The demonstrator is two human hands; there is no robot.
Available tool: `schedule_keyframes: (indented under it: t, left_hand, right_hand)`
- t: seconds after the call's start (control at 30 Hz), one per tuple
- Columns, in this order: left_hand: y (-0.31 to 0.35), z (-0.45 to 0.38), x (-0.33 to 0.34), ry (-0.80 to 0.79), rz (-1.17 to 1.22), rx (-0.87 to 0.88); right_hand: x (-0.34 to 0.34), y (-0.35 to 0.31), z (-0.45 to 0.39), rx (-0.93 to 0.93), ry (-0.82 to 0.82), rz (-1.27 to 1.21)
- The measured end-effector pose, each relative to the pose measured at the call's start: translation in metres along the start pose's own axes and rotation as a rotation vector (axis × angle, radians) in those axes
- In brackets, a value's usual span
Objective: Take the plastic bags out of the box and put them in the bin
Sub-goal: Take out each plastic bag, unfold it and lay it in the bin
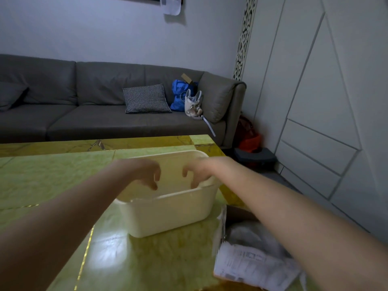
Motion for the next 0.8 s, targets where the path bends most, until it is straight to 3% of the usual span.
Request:
schedule_keyframes:
  t: [0.17,0.23,0.43,0.57,0.67,0.8]
  left_hand:
    - [0.056,0.045,-0.043,0.298,0.198,0.182]
    - [0.086,0.063,-0.051,0.347,0.247,0.273]
    - [0.155,0.097,-0.029,0.336,0.194,0.461]
    - [0.17,0.098,-0.004,0.221,0.118,0.418]
    - [0.168,0.095,0.001,0.216,0.112,0.385]
    - [0.171,0.098,-0.001,0.197,0.15,0.389]
  right_hand:
    - [-0.034,0.013,0.078,-0.047,0.211,-0.208]
    - [-0.033,0.022,0.109,-0.036,0.214,-0.232]
    - [0.025,0.043,0.172,0.11,-0.011,-0.213]
    - [0.065,0.036,0.176,0.094,0.182,-0.074]
    - [0.067,0.04,0.174,0.112,0.32,-0.124]
    - [0.055,0.049,0.179,0.099,0.304,-0.285]
Point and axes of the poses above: each hand's wrist, its own z-axis away from the middle knuckle, its own x-axis out of the palm, y = z × x, the point moved 3 cm from there along -z, towards the middle knuckle, and after that the axes turned 3 degrees about -z, right-handed, at the moved point
